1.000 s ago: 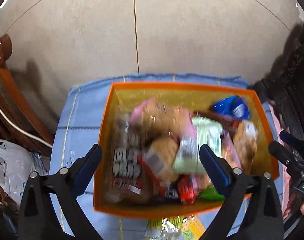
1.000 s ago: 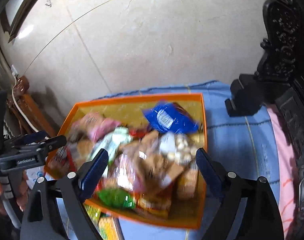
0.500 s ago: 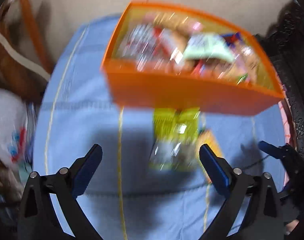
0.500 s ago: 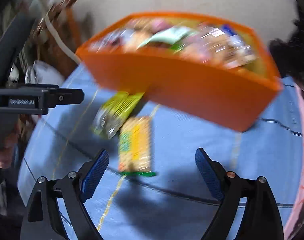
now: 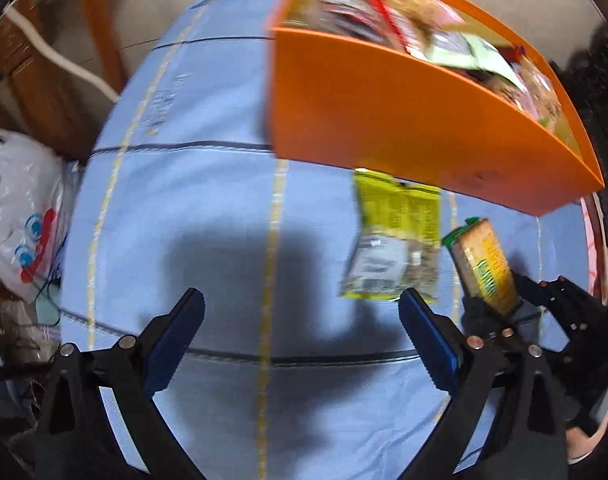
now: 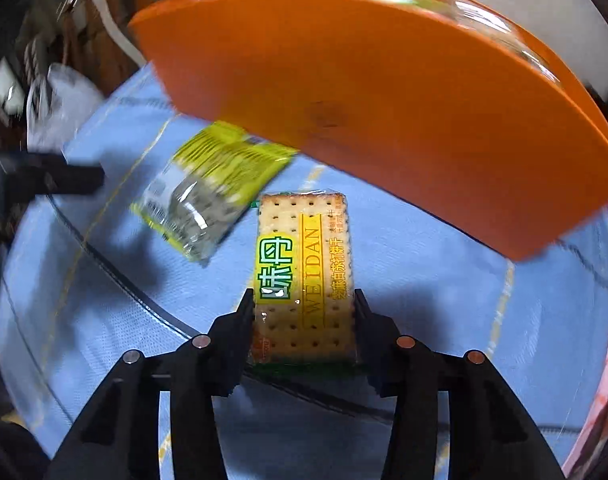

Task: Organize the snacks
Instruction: 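Grasp the yellow seed bag with the left gripper while the right grasps the WEIDAN cracker pack, then carry both packs into the orange box and open both grippers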

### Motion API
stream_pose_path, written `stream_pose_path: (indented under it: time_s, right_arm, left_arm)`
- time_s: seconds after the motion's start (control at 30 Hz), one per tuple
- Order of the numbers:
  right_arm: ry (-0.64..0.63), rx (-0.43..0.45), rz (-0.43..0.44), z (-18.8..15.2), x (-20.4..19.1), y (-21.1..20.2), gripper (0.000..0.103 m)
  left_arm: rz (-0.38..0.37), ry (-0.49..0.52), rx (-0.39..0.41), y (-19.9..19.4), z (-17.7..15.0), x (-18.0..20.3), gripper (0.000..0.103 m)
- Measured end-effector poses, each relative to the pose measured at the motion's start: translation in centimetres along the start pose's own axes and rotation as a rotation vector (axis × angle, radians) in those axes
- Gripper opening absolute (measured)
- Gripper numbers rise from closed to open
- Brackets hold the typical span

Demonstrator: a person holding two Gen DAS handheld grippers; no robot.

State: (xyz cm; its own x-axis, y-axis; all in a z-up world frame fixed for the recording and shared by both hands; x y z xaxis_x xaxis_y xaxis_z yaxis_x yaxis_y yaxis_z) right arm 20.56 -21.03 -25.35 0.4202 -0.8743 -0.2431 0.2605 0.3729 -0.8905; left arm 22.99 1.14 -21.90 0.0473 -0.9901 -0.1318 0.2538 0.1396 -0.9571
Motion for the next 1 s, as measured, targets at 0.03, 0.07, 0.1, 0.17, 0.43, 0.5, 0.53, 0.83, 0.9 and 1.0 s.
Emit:
stream_pose_path:
  time_s: [0.03, 0.07, 0.1, 0.17, 0.43, 0.5, 0.53, 0.83, 0.9, 1.0]
  right_arm:
    - [0.029, 0.016, 0.011, -0.3, 0.7, -0.8, 0.047]
    - [0.048, 0.029, 0.015, -0.5, 1.4, -1.5, 0.047]
    - [0.065, 0.042, 0.016, -1.0, 2.1, -2.3, 0.047]
    - [0.101, 0.058, 0.016, -1.9, 3.3, -3.5, 0.047]
    - [0.173, 0.084, 0.021, -3.7, 4.9, -5.5, 0.047]
    - [0.169, 0.090, 0.024, -3.7, 4.7, -5.6, 0.047]
    - [0.167, 0.092, 0.025, -3.4, 4.5, -5.6, 0.047]
    - [0.104, 0.117, 0.062, -0.7, 1.9, -5.8, 0.047]
    - [0.091, 0.127, 0.073, 0.0, 1.2, -6.1, 0.047]
    - [0.061, 0.155, 0.088, 1.2, 0.1, -7.4, 0.047]
  left_arm:
    - [-0.003, 0.018, -0.001, 0.1, 0.2, 0.7, 0.095]
    - [-0.005, 0.039, -0.001, 0.2, 0.3, 1.6, 0.095]
    - [-0.007, 0.066, -0.002, 0.2, 0.4, 3.0, 0.095]
    - [-0.011, 0.108, -0.005, 0.6, 0.8, 5.1, 0.095]
    - [0.039, 0.156, -0.003, 3.8, 2.5, 8.8, 0.067]
    - [0.038, 0.159, 0.005, 3.9, 2.5, 8.6, 0.058]
    - [0.032, 0.159, 0.008, 3.9, 2.4, 8.3, 0.057]
    - [-0.034, 0.060, 0.032, 1.0, -0.2, 3.1, 0.054]
    - [-0.051, 0.049, 0.042, 0.1, -0.5, 2.5, 0.054]
    - [-0.064, 0.043, 0.086, -1.8, 0.0, 1.9, 0.054]
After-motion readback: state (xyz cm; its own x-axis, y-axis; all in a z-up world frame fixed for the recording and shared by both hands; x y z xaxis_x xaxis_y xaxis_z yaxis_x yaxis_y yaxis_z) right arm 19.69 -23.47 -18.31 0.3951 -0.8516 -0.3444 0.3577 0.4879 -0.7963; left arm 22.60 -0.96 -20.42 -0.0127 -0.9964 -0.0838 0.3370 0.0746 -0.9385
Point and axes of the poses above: each gripper's, at about its wrist camera, not at the fingertips, and y roughly the way its jaws point, x to its right, z to its top, the point moved 4 cm from there along y, roughly the way its jaws point, and after that the axes turned 13 degrees about z, right-handed, at the moved point
